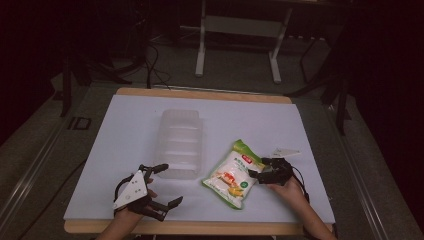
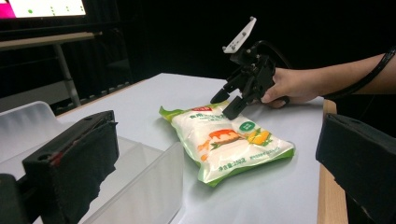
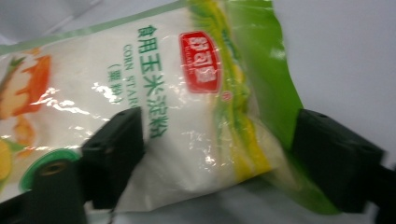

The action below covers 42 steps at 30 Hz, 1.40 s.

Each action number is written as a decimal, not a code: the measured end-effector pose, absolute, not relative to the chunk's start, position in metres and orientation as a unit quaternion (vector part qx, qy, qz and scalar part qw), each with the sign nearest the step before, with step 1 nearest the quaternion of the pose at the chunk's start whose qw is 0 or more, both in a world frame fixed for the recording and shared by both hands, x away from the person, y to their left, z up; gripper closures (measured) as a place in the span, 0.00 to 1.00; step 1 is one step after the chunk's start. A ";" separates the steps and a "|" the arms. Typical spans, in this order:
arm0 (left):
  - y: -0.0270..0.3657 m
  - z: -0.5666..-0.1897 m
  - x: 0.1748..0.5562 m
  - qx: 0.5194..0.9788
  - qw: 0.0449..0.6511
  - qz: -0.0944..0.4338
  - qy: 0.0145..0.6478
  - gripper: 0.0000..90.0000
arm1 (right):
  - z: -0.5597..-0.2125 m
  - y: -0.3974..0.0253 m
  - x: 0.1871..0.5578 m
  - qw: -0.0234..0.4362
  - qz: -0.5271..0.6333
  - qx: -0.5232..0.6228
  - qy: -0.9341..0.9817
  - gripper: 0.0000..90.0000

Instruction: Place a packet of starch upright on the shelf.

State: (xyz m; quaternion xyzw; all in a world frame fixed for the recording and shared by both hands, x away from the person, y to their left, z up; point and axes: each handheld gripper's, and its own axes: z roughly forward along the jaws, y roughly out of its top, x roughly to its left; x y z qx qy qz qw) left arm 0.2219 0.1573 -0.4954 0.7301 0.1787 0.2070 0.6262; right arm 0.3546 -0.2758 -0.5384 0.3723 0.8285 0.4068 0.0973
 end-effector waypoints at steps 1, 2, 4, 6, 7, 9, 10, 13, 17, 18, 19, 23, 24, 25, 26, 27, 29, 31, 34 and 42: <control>0.157 -0.495 0.222 0.731 0.626 0.207 0.178 0.00 | -0.538 -0.276 0.354 0.090 0.407 0.369 0.831 0.26; 0.157 -0.495 0.222 0.731 0.625 0.207 0.178 0.00 | -0.537 -0.275 0.353 0.082 0.407 0.365 0.833 0.35; 0.157 -0.496 0.222 0.731 0.625 0.207 0.179 0.00 | -0.536 -0.275 0.352 0.083 0.406 0.362 0.835 0.38; 0.156 -0.496 0.223 0.732 0.625 0.206 0.178 0.00 | -0.535 -0.275 0.351 0.079 0.407 0.361 0.835 0.48; 0.156 -0.496 0.223 0.732 0.624 0.205 0.178 0.00 | -0.535 -0.275 0.351 0.075 0.408 0.363 0.834 0.51; 0.156 -0.496 0.223 0.734 0.623 0.205 0.177 0.00 | -0.535 -0.276 0.351 0.071 0.410 0.364 0.833 0.57; 0.156 -0.496 0.223 0.734 0.623 0.204 0.177 0.00 | -0.534 -0.275 0.351 0.073 0.409 0.362 0.835 0.69; 0.155 -0.496 0.223 0.735 0.622 0.204 0.177 0.00 | -0.532 -0.272 0.348 0.081 0.404 0.354 0.840 0.75; 0.156 -0.496 0.222 0.736 0.621 0.205 0.176 0.00 | -0.528 -0.268 0.346 0.090 0.400 0.346 0.844 0.90; 0.156 -0.496 0.222 0.735 0.621 0.205 0.177 0.00 | -0.526 -0.266 0.345 0.093 0.395 0.347 0.846 0.90; 0.156 -0.496 0.222 0.735 0.621 0.206 0.177 0.00 | -0.526 -0.266 0.345 0.093 0.395 0.347 0.846 0.90; 0.158 -0.496 0.223 0.733 0.623 0.206 0.180 0.00 | -0.524 -0.267 0.345 0.089 0.401 0.347 0.843 0.91; 0.158 -0.496 0.223 0.733 0.622 0.206 0.180 0.00 | -0.523 -0.267 0.344 0.090 0.400 0.346 0.844 0.91; 0.157 -0.496 0.223 0.733 0.622 0.207 0.180 0.00 | -0.521 -0.267 0.344 0.090 0.402 0.345 0.844 0.91; 0.157 -0.496 0.223 0.734 0.621 0.207 0.180 0.00 | -0.518 -0.267 0.342 0.091 0.407 0.343 0.842 0.91; 0.157 -0.496 0.223 0.735 0.620 0.208 0.179 0.00 | -0.516 -0.268 0.342 0.092 0.410 0.340 0.841 0.91; 0.157 -0.496 0.223 0.735 0.620 0.208 0.178 0.00 | -0.510 -0.267 0.340 0.098 0.418 0.334 0.839 0.91; 0.157 -0.496 0.222 0.736 0.619 0.209 0.179 0.00 | -0.506 -0.267 0.338 0.102 0.422 0.328 0.839 0.91; 0.157 -0.496 0.223 0.735 0.619 0.208 0.180 0.00 | -0.493 -0.265 0.333 0.114 0.437 0.311 0.836 0.91; 0.156 -0.496 0.223 0.737 0.617 0.211 0.180 0.00 | -0.472 -0.258 0.317 0.135 0.472 0.271 0.828 0.92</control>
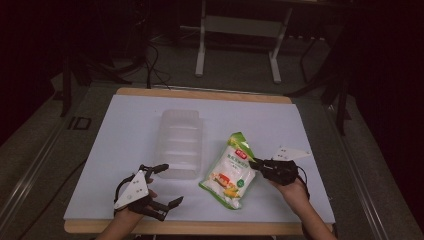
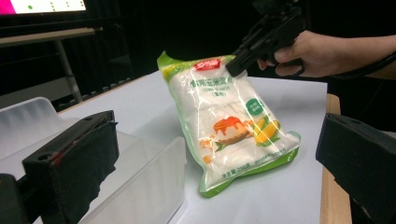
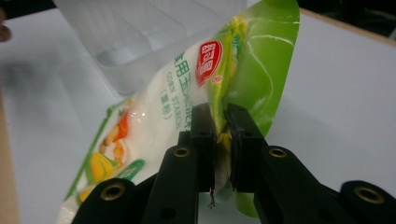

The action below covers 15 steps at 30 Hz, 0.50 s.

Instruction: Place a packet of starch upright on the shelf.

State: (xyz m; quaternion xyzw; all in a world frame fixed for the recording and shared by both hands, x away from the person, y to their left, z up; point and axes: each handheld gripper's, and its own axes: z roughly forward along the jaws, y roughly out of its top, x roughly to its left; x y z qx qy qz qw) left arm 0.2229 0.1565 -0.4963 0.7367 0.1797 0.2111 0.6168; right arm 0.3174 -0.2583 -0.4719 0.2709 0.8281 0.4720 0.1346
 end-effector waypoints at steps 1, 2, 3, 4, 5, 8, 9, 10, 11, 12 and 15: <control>0.157 -0.496 0.223 0.737 0.617 0.211 0.180 0.00 | -0.470 -0.257 0.316 0.135 0.476 0.267 0.827 0.92; 0.157 -0.496 0.223 0.737 0.617 0.211 0.180 0.00 | -0.467 -0.257 0.314 0.135 0.481 0.262 0.826 0.92; 0.157 -0.496 0.223 0.737 0.617 0.211 0.181 0.00 | -0.464 -0.256 0.312 0.135 0.483 0.255 0.826 0.92; 0.157 -0.496 0.223 0.737 0.617 0.211 0.181 0.00 | -0.462 -0.255 0.310 0.137 0.486 0.252 0.826 0.92; 0.157 -0.496 0.223 0.737 0.616 0.210 0.181 0.00 | -0.460 -0.254 0.309 0.135 0.490 0.250 0.824 0.92; 0.157 -0.496 0.223 0.737 0.616 0.212 0.181 0.00 | -0.453 -0.252 0.305 0.135 0.500 0.238 0.822 0.92; 0.157 -0.496 0.223 0.737 0.616 0.212 0.181 0.00 | -0.451 -0.252 0.303 0.136 0.502 0.236 0.821 0.92; 0.157 -0.496 0.223 0.737 0.615 0.212 0.181 0.00 | -0.449 -0.251 0.302 0.136 0.506 0.234 0.819 0.92; 0.157 -0.496 0.223 0.737 0.616 0.212 0.181 0.00 | -0.447 -0.251 0.301 0.136 0.507 0.229 0.820 0.92; 0.157 -0.496 0.223 0.737 0.615 0.211 0.182 0.00 | -0.442 -0.251 0.299 0.140 0.511 0.223 0.818 0.92; 0.158 -0.496 0.224 0.737 0.616 0.211 0.183 0.00 | -0.435 -0.254 0.297 0.145 0.518 0.217 0.815 0.92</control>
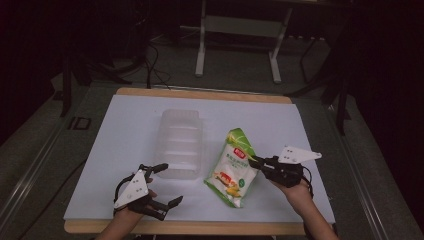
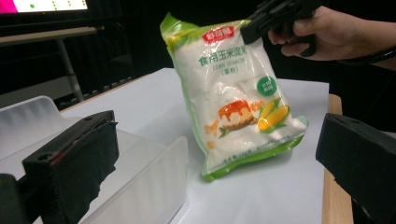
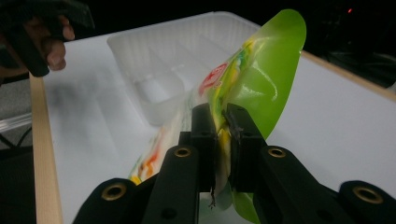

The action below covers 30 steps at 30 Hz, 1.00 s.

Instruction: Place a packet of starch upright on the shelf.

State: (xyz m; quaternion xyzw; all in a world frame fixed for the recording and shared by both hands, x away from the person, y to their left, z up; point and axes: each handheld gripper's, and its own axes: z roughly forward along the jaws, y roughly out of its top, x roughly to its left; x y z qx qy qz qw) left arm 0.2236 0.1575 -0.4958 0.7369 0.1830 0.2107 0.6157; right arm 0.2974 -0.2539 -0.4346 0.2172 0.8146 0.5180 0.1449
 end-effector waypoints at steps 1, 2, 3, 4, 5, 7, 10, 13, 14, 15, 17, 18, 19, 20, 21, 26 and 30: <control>0.158 -0.496 0.224 0.736 0.616 0.210 0.184 0.00 | -0.435 -0.254 0.297 0.145 0.518 0.217 0.815 0.92; 0.158 -0.495 0.224 0.735 0.618 0.209 0.186 0.00 | -0.433 -0.255 0.297 0.146 0.519 0.214 0.815 0.92; 0.158 -0.495 0.224 0.735 0.617 0.208 0.187 0.00 | -0.430 -0.256 0.296 0.152 0.520 0.213 0.813 0.92; 0.157 -0.494 0.224 0.737 0.616 0.207 0.189 0.00 | -0.428 -0.257 0.296 0.150 0.522 0.211 0.812 0.92; 0.157 -0.494 0.224 0.737 0.616 0.205 0.189 0.00 | -0.426 -0.259 0.296 0.153 0.524 0.210 0.811 0.92; 0.156 -0.492 0.224 0.738 0.614 0.206 0.188 0.00 | -0.423 -0.261 0.295 0.153 0.528 0.207 0.809 0.92; 0.156 -0.489 0.225 0.736 0.615 0.205 0.193 0.00 | -0.417 -0.265 0.293 0.155 0.532 0.201 0.808 0.92; 0.156 -0.483 0.227 0.730 0.621 0.203 0.200 0.00 | -0.412 -0.267 0.290 0.155 0.538 0.194 0.806 0.92; 0.156 -0.480 0.227 0.727 0.625 0.198 0.204 0.00 | -0.411 -0.268 0.289 0.156 0.539 0.189 0.806 0.92; 0.157 -0.478 0.228 0.723 0.632 0.191 0.206 0.00 | -0.409 -0.268 0.288 0.156 0.540 0.187 0.806 0.92; 0.156 -0.473 0.229 0.720 0.639 0.174 0.209 0.00 | -0.405 -0.269 0.286 0.156 0.541 0.181 0.806 0.92; 0.155 -0.470 0.229 0.721 0.638 0.168 0.210 0.00 | -0.403 -0.269 0.285 0.157 0.542 0.180 0.805 0.92; 0.153 -0.468 0.230 0.726 0.635 0.162 0.208 0.00 | -0.402 -0.270 0.285 0.155 0.545 0.179 0.805 0.92; 0.151 -0.466 0.230 0.730 0.634 0.152 0.206 0.00 | -0.400 -0.270 0.284 0.155 0.546 0.177 0.804 0.92; 0.149 -0.465 0.231 0.733 0.633 0.147 0.203 0.00 | -0.398 -0.270 0.282 0.156 0.547 0.176 0.803 0.92; 0.133 -0.457 0.234 0.746 0.630 0.121 0.180 0.00 | -0.389 -0.269 0.277 0.160 0.551 0.162 0.803 0.92; 0.123 -0.451 0.242 0.743 0.638 0.098 0.174 0.00 | -0.381 -0.267 0.271 0.160 0.558 0.148 0.801 0.92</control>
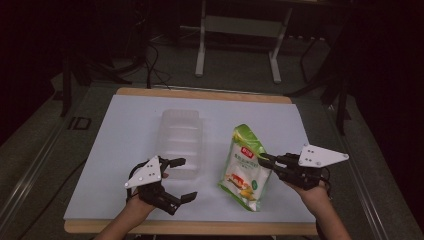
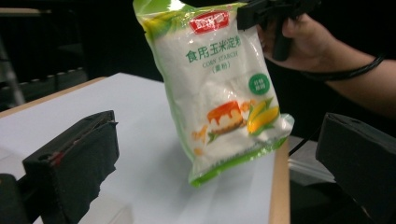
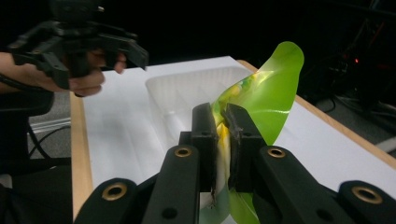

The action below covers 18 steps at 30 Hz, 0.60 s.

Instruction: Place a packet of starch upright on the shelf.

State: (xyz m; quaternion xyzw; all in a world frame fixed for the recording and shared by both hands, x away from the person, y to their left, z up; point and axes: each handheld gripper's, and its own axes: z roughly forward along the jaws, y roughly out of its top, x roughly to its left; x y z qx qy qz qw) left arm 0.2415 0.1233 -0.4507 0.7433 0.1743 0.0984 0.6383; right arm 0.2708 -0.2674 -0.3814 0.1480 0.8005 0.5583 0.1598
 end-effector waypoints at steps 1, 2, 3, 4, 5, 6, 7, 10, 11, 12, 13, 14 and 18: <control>0.121 -0.449 0.244 0.744 0.638 0.095 0.175 0.00 | -0.379 -0.267 0.269 0.160 0.560 0.145 0.800 0.93; 0.120 -0.447 0.246 0.744 0.639 0.090 0.175 0.00 | -0.378 -0.265 0.267 0.159 0.562 0.142 0.799 0.93; 0.118 -0.446 0.249 0.742 0.641 0.084 0.177 0.00 | -0.376 -0.264 0.266 0.159 0.564 0.138 0.799 0.93; 0.117 -0.445 0.252 0.742 0.641 0.082 0.179 0.00 | -0.372 -0.261 0.263 0.161 0.566 0.129 0.798 0.93; 0.115 -0.444 0.256 0.741 0.642 0.075 0.181 0.00 | -0.372 -0.261 0.263 0.161 0.566 0.129 0.798 0.93; 0.114 -0.442 0.259 0.740 0.643 0.068 0.184 0.00 | -0.370 -0.260 0.262 0.162 0.568 0.126 0.797 0.93; 0.112 -0.441 0.261 0.740 0.643 0.067 0.185 0.00 | -0.366 -0.258 0.260 0.159 0.574 0.120 0.794 0.93; 0.108 -0.437 0.270 0.738 0.647 0.056 0.183 0.00 | -0.364 -0.256 0.259 0.159 0.577 0.114 0.793 0.93; 0.107 -0.436 0.274 0.740 0.645 0.049 0.183 0.00 | -0.362 -0.254 0.258 0.156 0.579 0.109 0.792 0.93; 0.105 -0.435 0.277 0.741 0.645 0.041 0.180 0.00 | -0.361 -0.252 0.257 0.157 0.580 0.105 0.792 0.93; 0.103 -0.434 0.279 0.743 0.645 0.036 0.178 0.00 | -0.360 -0.251 0.257 0.155 0.582 0.102 0.792 0.93; 0.101 -0.434 0.282 0.745 0.643 0.035 0.174 0.00 | -0.359 -0.247 0.255 0.153 0.583 0.094 0.793 0.93; 0.091 -0.433 0.290 0.753 0.639 0.022 0.155 0.00 | -0.357 -0.241 0.252 0.149 0.584 0.082 0.794 0.93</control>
